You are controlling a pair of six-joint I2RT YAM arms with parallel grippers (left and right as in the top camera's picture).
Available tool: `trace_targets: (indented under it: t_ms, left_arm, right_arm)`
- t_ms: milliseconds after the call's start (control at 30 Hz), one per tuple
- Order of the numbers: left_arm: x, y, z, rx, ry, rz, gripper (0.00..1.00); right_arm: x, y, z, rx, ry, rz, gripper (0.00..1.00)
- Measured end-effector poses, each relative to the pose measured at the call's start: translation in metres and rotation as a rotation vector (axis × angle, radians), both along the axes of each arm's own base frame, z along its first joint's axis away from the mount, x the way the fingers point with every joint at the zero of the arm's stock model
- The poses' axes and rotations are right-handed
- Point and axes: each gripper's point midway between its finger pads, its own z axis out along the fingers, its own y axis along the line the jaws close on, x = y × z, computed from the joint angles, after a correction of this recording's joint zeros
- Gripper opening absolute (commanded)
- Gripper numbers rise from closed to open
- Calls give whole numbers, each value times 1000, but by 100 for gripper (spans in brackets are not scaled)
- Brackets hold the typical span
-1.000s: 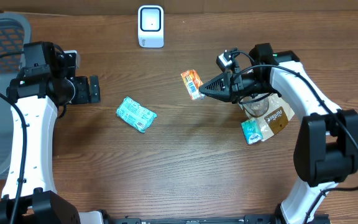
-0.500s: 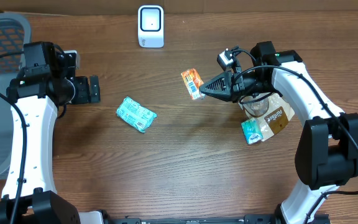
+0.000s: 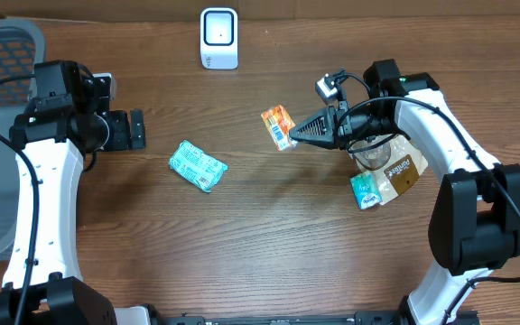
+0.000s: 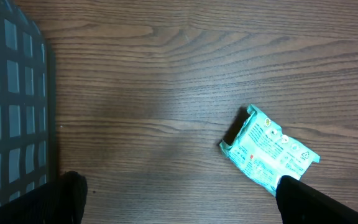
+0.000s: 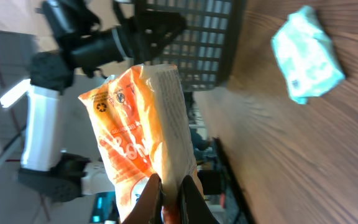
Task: Scan the item barcode
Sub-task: 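Lift the orange pack and rotate it with the right gripper, then hold the orange tissue pack under the white scanner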
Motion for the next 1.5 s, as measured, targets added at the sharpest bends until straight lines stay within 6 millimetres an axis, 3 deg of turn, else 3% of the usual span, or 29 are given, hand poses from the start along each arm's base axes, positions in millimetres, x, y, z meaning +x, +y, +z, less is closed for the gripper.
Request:
trace_targets:
  t_ms: [300,600,733,833,900,1067,1133,1233,1367,1500]
  left_arm:
    - [0,0,0,0,0,0,99]
    - [0,0,0,0,0,0,99]
    - [0,0,0,0,0,0,100]
    - [0,0,0,0,0,0,100]
    - [0,0,0,0,0,0,100]
    - [0,0,0,0,0,0,100]
    - [0,0,0,0,0,0,100]
    - [0,0,0,0,0,0,100]
    - [0,0,0,0,0,0,100]
    - [0,0,0,0,0,0,100]
  right_arm:
    - [3,-11,-43,-254,-51,3,4]
    - [19,-34,-104,-707,-50,-70,4]
    - [18,-39,-113,-872,-16,-105,4]
    - [27,-42,-98,-999,-40,-151,4]
    - [42,-41,-76,-1070,-106,-203,4]
    - [91,-34,12,-1180,-407,-409,4]
    - [118,-22,55,-1168,-588,-524,4]
    - [148,-4,100,-1136,-816,-656,4]
    - [184,23,122,-1135,-1047,-753,4]
    - [226,47,103,-1173,-1223,-765,4]
